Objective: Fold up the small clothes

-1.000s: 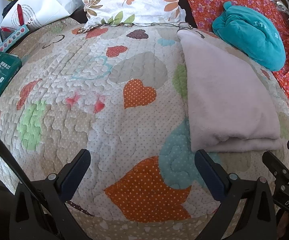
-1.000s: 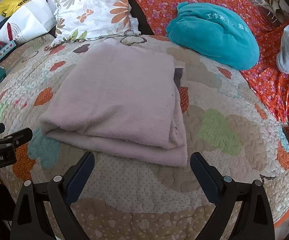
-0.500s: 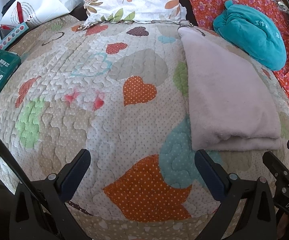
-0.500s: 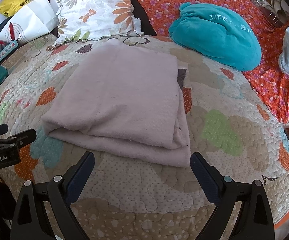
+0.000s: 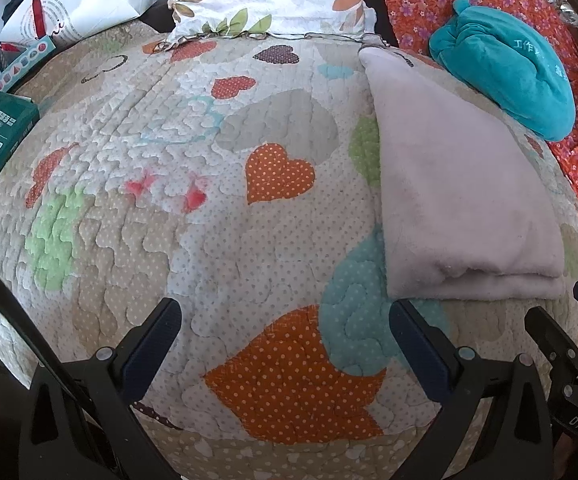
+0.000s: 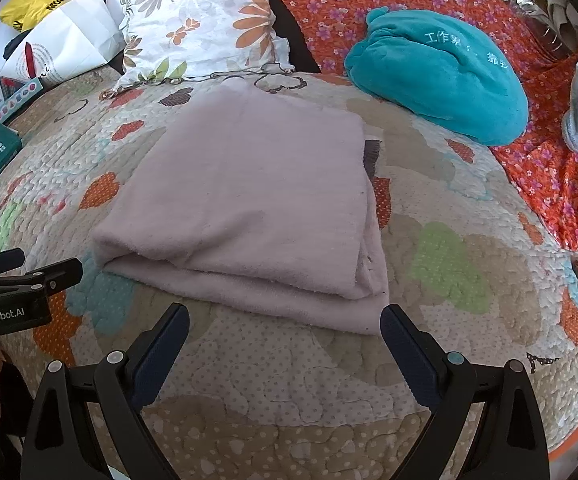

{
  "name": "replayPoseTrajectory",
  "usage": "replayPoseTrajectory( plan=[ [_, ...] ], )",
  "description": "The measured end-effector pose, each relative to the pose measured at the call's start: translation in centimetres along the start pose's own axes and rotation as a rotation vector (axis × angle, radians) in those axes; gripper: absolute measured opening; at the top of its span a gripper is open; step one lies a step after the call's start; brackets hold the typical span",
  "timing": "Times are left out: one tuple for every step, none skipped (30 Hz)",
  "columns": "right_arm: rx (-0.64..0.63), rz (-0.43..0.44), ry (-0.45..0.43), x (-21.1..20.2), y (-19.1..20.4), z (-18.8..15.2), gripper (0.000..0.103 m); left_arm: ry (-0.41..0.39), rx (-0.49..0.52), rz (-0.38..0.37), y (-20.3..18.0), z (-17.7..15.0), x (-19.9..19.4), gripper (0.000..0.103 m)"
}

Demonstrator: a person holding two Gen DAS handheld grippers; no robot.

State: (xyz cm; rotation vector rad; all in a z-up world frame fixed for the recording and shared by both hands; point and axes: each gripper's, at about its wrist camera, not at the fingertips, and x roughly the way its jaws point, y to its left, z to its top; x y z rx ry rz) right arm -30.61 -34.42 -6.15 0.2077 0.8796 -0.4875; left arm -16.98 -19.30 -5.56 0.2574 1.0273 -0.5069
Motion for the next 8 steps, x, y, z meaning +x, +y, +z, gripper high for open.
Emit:
replayPoseTrajectory(
  plan=[
    [-0.002,0.002,0.001,0.02,0.04,0.00,0.098,0.001,-0.001,-0.001,-0.01,-0.01,0.01,0.103],
    [-0.004,0.003,0.001,0.03,0.15,-0.01,0.098,0.003,-0.002,-0.003,-0.01,-0.02,0.04,0.103],
    [-0.006,0.005,0.001,0.02,0.19,-0.05,0.098,0.003,-0.001,-0.005,-0.03,-0.03,0.05,0.103],
    [-0.010,0.010,0.001,0.02,0.34,-0.07,0.098,0.003,0.001,-0.006,-0.04,-0.01,0.09,0.103],
    [-0.015,0.012,0.001,0.01,0.46,-0.12,0.098,0.002,0.004,-0.005,-0.07,-0.03,0.08,0.103],
    [-0.020,0.012,0.001,0.03,0.57,-0.15,0.098,0.000,0.004,-0.003,-0.07,-0.04,0.05,0.103],
    [-0.024,0.013,0.001,0.02,0.61,-0.16,0.098,0.000,0.003,-0.003,-0.05,-0.05,0.06,0.103],
    [-0.026,0.013,0.001,0.02,0.62,-0.20,0.098,0.002,0.001,-0.003,-0.02,-0.03,0.09,0.103]
  ],
)
